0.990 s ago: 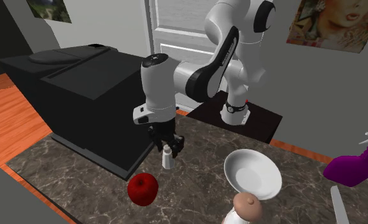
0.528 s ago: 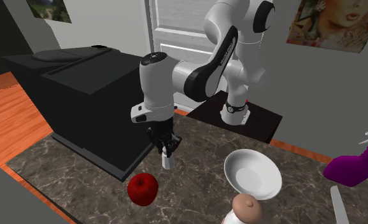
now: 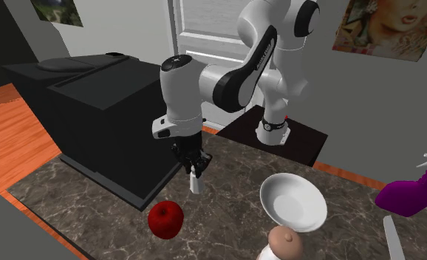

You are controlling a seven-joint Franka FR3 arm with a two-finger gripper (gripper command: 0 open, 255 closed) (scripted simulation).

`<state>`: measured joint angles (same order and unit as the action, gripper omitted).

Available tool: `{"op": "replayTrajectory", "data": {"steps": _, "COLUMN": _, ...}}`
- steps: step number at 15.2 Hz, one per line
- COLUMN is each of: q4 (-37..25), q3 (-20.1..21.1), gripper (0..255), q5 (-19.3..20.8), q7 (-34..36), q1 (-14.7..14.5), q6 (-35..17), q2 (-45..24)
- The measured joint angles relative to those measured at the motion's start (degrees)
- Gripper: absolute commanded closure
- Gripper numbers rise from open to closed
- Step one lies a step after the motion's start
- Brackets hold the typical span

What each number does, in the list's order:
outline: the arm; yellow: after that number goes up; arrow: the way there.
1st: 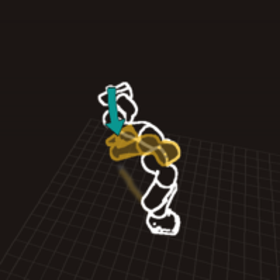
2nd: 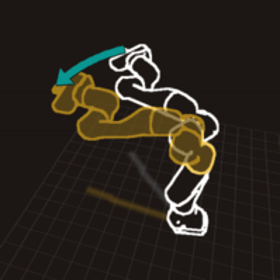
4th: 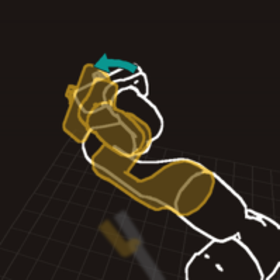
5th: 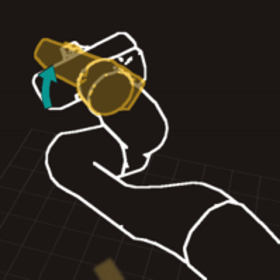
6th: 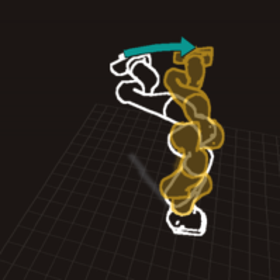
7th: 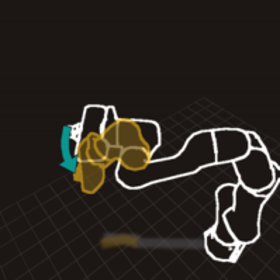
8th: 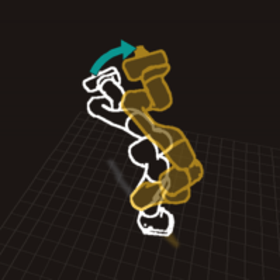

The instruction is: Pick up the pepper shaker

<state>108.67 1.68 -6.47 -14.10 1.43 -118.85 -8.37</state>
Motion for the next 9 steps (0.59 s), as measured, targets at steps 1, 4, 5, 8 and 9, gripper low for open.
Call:
{"op": "replayTrajectory", "data": {"steps": 1, "q4": -0.52, "q3": -0.01, "gripper": 255, "q5": 0.02, "q7": 0.03, "q1": 0.04, "q6": 0.79, "q2": 0.18}}
{"op": "replayTrajectory", "data": {"steps": 4, "q4": -2.34, "q3": -0.04, "gripper": 255, "q5": 0.13, "q7": 0.34, "q1": 0.1, "q6": 3.0, "q2": 0.64}}
{"op": "replayTrajectory", "data": {"steps": 5, "q4": -2.7, "q3": -0.07, "gripper": 255, "q5": 0.18, "q7": 0.48, "q1": 0.13, "q6": 3.6, "q2": 1.02}}
{"op": "replayTrajectory", "data": {"steps": 8, "q4": -4.32, "q3": -0.12, "gripper": 255, "q5": 0.27, "q7": 0.65, "q1": 0.2, "q6": 5.73, "q2": 1.56}}
{"op": "replayTrajectory", "data": {"steps": 9, "q4": -4.96, "q3": -0.14, "gripper": 255, "q5": 0.3, "q7": 0.7, "q1": 0.23, "q6": 6.5, "q2": 1.72}}
